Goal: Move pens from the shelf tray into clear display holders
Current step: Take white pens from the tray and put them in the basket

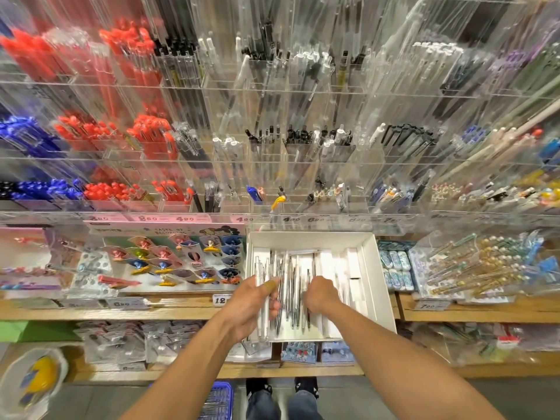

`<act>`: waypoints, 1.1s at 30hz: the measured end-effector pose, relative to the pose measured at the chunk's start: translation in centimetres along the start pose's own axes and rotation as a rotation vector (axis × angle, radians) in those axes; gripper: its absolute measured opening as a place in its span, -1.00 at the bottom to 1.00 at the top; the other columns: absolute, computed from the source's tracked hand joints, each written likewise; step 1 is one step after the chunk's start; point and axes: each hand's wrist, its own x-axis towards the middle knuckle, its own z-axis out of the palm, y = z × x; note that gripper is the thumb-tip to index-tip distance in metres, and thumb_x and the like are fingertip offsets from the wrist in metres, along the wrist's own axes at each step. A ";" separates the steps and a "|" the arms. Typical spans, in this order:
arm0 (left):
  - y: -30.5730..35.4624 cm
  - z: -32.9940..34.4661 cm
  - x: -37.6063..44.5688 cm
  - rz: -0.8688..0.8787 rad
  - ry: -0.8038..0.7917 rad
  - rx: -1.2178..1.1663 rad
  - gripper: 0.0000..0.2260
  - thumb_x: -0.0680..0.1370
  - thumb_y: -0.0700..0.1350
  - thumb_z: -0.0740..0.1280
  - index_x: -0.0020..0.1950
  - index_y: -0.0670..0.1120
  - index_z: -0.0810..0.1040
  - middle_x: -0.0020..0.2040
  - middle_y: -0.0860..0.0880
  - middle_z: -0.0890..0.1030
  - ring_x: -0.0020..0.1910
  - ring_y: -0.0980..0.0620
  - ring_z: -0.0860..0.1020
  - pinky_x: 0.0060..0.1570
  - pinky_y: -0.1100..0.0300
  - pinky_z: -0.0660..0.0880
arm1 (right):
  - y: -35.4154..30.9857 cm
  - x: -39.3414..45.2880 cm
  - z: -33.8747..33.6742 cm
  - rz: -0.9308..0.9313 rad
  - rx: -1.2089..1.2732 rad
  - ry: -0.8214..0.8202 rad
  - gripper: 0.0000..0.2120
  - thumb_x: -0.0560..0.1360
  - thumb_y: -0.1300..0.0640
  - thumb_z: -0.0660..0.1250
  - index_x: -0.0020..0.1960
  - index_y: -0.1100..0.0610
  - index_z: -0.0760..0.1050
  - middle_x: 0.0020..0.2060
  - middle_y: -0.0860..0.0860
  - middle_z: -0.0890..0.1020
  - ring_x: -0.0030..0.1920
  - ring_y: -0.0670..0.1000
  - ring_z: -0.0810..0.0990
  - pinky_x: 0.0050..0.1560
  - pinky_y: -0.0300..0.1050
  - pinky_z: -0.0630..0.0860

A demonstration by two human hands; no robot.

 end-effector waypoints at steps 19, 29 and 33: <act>0.6 0.5 1.1 0.007 0.159 -0.034 -0.73 0.62 -0.14 0.32 0.28 -0.22 0.45 -0.27 -0.06 0.52 -0.41 0.06 0.44 -0.40 0.18 0.45 | -0.7 -1.4 -2.8 -0.148 0.578 -0.113 -0.79 0.53 0.05 0.38 0.10 0.09 0.46 -0.09 0.09 0.65 -0.34 -0.04 0.59 -0.35 -0.21 0.44; 1.0 1.5 1.1 0.059 0.081 -0.050 -0.53 0.53 0.06 0.40 0.25 -0.29 0.54 -0.04 -0.20 0.70 -0.08 -0.07 0.68 -0.12 0.17 0.61 | -3.5 -5.5 -4.5 -0.403 0.876 -0.324 -0.89 0.47 0.22 0.46 -0.11 0.20 0.54 -0.46 0.00 0.63 -0.45 -0.06 0.59 -0.41 -0.24 0.51; 1.0 1.4 0.9 0.032 0.122 -0.085 -0.25 0.43 0.07 0.48 0.49 -0.26 0.31 0.37 -0.32 0.48 0.39 -0.22 0.44 0.38 -0.13 0.38 | -3.6 -5.8 -3.9 -0.388 0.890 -0.327 -0.91 0.46 0.20 0.48 -0.13 0.18 0.57 -0.44 0.03 0.64 -0.43 -0.03 0.61 -0.36 -0.21 0.54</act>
